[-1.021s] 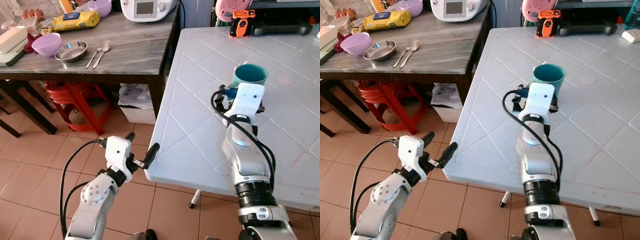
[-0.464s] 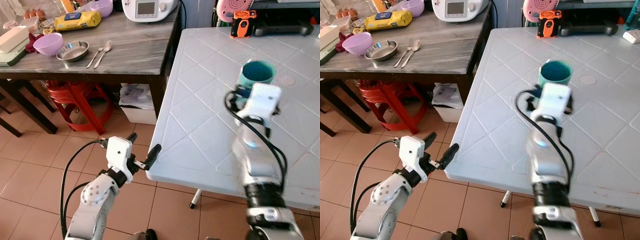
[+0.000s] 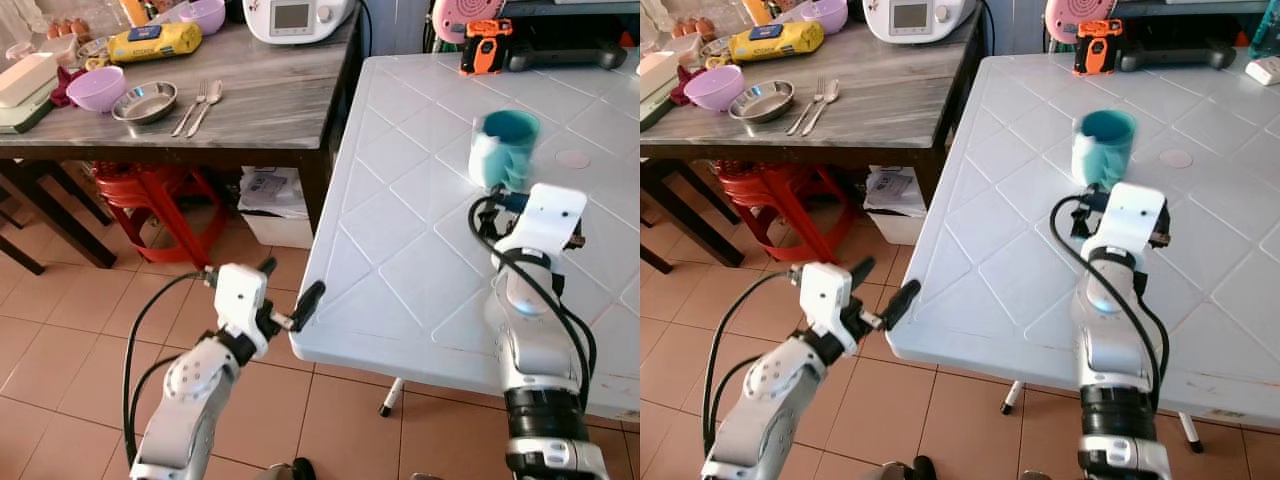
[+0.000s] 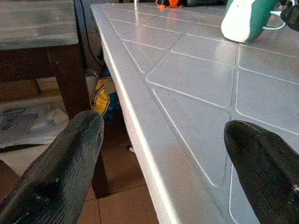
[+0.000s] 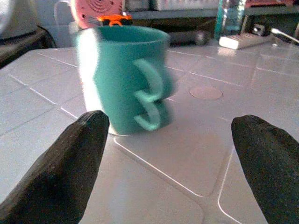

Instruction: Setting the table

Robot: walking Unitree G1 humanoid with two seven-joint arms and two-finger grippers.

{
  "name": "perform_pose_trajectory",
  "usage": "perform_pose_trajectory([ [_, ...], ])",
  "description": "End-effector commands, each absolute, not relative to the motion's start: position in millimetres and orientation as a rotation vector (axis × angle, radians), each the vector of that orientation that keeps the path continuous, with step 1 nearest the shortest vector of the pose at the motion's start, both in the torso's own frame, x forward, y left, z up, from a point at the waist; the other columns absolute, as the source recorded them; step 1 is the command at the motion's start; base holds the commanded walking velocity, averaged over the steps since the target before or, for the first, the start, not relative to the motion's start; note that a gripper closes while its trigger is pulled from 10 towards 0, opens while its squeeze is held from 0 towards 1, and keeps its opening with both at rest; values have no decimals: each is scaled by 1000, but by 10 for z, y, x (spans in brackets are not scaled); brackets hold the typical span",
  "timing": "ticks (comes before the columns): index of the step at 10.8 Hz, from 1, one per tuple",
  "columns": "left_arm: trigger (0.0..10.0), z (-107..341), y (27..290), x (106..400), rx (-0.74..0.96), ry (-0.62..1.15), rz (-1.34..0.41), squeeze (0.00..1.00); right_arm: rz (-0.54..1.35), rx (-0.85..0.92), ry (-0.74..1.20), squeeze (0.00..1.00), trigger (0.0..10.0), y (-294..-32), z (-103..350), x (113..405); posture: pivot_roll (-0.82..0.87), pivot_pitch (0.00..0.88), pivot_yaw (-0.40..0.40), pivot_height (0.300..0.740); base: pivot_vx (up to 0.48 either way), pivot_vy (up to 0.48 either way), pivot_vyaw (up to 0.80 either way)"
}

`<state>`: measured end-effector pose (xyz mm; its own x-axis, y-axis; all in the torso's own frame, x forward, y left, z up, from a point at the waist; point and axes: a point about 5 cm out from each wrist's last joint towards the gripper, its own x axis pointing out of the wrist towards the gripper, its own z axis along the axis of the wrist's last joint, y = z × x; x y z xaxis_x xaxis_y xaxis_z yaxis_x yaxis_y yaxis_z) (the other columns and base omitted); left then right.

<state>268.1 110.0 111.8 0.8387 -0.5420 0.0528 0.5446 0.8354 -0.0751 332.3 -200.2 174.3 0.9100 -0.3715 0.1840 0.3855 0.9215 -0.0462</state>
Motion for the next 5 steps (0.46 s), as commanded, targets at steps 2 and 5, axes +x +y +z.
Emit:
perform_pose_trajectory([
  [2, 10000, 1097, 1149, 2694, -84, -17, -553, 0, -360, -101, -195, 0, 10000, -1924, 1810, 3322, -73, 144, 162, 740, 0, 0, 0],
  [5, 10000, 1085, 1164, 2691, -78, -8, -540, 0, -316, -89, -191, 0, 10000, -1901, 1835, 3350, -69, 144, 158, 740, 0, 0, 0],
])
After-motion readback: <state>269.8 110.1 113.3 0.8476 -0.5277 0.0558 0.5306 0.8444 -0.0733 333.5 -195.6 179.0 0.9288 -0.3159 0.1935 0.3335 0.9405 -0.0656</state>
